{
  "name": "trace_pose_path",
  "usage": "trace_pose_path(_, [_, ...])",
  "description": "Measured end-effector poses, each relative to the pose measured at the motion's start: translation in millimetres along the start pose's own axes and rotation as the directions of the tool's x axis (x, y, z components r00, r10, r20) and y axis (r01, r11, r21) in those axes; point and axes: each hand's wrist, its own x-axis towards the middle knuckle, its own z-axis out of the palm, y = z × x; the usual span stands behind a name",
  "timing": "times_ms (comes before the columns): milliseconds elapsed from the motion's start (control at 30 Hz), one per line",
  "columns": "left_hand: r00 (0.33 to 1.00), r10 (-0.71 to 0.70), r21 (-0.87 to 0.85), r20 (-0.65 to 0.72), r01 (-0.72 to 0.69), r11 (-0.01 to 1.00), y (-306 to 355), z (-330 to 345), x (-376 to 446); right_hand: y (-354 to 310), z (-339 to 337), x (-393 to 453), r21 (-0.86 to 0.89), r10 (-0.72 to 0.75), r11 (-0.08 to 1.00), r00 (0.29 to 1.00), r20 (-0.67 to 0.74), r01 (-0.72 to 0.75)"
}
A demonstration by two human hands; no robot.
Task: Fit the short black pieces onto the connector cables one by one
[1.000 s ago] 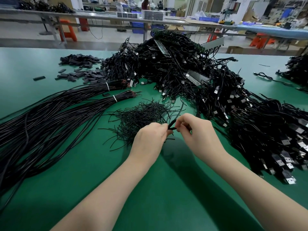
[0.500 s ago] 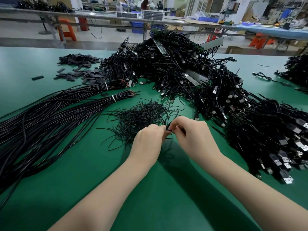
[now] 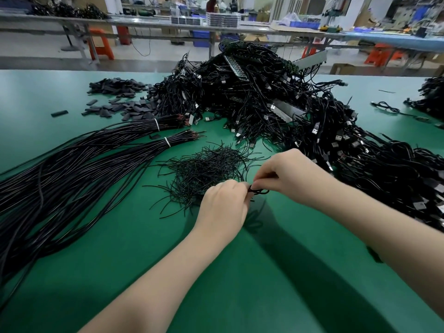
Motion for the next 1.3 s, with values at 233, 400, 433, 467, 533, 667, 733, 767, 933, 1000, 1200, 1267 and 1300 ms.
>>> trace_pose_path(233, [0.971,0.239,0.046,-0.009,-0.238,0.970,-2,-4,2,20,-18,18,0.026,-0.118,0.993,0.955,0.272,0.115])
trace_pose_path(400, [0.991,0.128,-0.547,-0.039,-0.128,0.827,2,-3,3,51,-12,18,0.632,-0.075,0.723,0.878,0.473,-0.279])
trace_pose_path(433, [0.999,0.043,-0.656,-0.019,-0.045,0.754,5,-3,3,54,-5,17,0.735,-0.091,0.595,0.882,0.463,-0.324])
trace_pose_path(467, [0.999,-0.047,-0.741,0.007,0.037,0.670,7,-3,4,55,4,17,0.810,-0.090,0.473,0.895,0.436,-0.347])
trace_pose_path(533, [0.978,-0.191,-0.853,0.082,0.168,0.494,10,-1,6,53,19,14,0.895,-0.079,0.293,0.925,0.373,-0.336])
trace_pose_path(667, [0.902,-0.245,-0.934,0.356,0.354,-0.053,8,-5,13,38,37,10,0.958,0.024,0.195,0.978,0.208,-0.209])
trace_pose_path(733, [0.829,-0.226,-0.847,0.511,0.441,-0.297,7,-11,18,30,45,9,0.921,0.180,0.378,0.983,0.030,-0.098])
trace_pose_path(767, [0.789,-0.232,-0.806,0.569,0.479,-0.349,5,-14,19,26,49,8,0.861,0.241,0.504,0.968,-0.068,-0.065])
trace_pose_path(933, [0.644,-0.452,-0.733,0.616,0.680,-0.030,3,-19,20,10,62,-2,0.569,0.304,0.818,0.902,-0.307,-0.082])
trace_pose_path(1000, [0.659,-0.529,-0.755,0.534,0.654,0.052,6,-17,17,7,62,-5,0.535,0.314,0.838,0.895,-0.316,-0.105])
trace_pose_path(1200, [0.737,-0.584,-0.831,0.339,0.526,0.180,12,-15,14,-4,60,-12,0.455,0.300,0.884,0.879,-0.369,-0.111])
trace_pose_path(1267, [0.720,-0.583,-0.839,0.377,0.532,0.115,11,-16,15,-5,58,-14,0.453,0.276,0.887,0.892,-0.357,-0.093])
trace_pose_path(1300, [0.716,-0.574,-0.844,0.396,0.530,0.080,11,-17,16,-4,56,-15,0.482,0.274,0.872,0.903,-0.331,-0.088])
